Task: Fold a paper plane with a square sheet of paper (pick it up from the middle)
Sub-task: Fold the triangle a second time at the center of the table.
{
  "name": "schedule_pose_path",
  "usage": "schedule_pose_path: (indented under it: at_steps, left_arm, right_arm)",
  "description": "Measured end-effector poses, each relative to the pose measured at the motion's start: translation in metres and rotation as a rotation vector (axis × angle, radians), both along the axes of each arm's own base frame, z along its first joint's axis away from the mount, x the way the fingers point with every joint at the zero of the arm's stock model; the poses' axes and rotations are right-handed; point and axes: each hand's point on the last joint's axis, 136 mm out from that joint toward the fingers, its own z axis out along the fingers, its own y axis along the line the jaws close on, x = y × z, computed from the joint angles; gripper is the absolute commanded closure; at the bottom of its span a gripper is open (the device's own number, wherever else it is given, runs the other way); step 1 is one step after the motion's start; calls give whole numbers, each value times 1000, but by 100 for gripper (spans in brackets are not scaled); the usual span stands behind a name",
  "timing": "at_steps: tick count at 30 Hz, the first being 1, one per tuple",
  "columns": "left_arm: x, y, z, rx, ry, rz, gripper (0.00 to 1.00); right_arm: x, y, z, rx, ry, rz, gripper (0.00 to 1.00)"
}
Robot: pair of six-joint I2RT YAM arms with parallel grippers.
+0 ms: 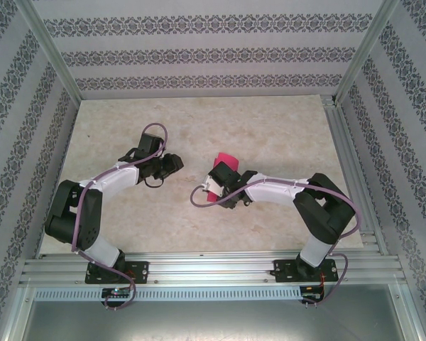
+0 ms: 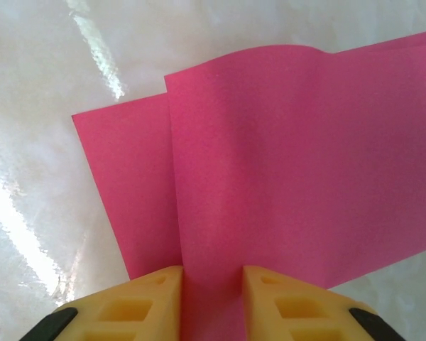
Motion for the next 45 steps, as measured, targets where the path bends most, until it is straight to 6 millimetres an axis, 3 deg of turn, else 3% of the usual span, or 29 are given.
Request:
schedule_pose_path:
  at_steps: [2,4,13,19,28,35,39,45]
  left_arm:
    - [0,-1,0,-3,0,-2,62]
    - [0,-1,0,-5,0,-4,62]
    - [-1,-3,-7,-10,22,-7,62]
    - [1,-5,-4,-26,15,-9,62]
    - [1,-5,-3,-29,11,-7,62]
    - [1,-5,-3,-30,11,-7,62]
    - [1,-6,-3,-31,12,-9,62]
    - [1,-6,-3,-32,13,-9,62]
  right_arm:
    - [0,0,2,7,-2,-8,72]
    - [0,0,5,18,-10,-11,64]
    - [5,-1,10,37,-56,-42,66]
    - [10,0,14,23,-108,-53,57]
    - [12,10,18,20,-162,-36,54]
    - [11,11,6,-29,-169,-24,61]
    - [7,22,4,-31,-169,2,62]
    - [10,34,9,-24,-188,9,80]
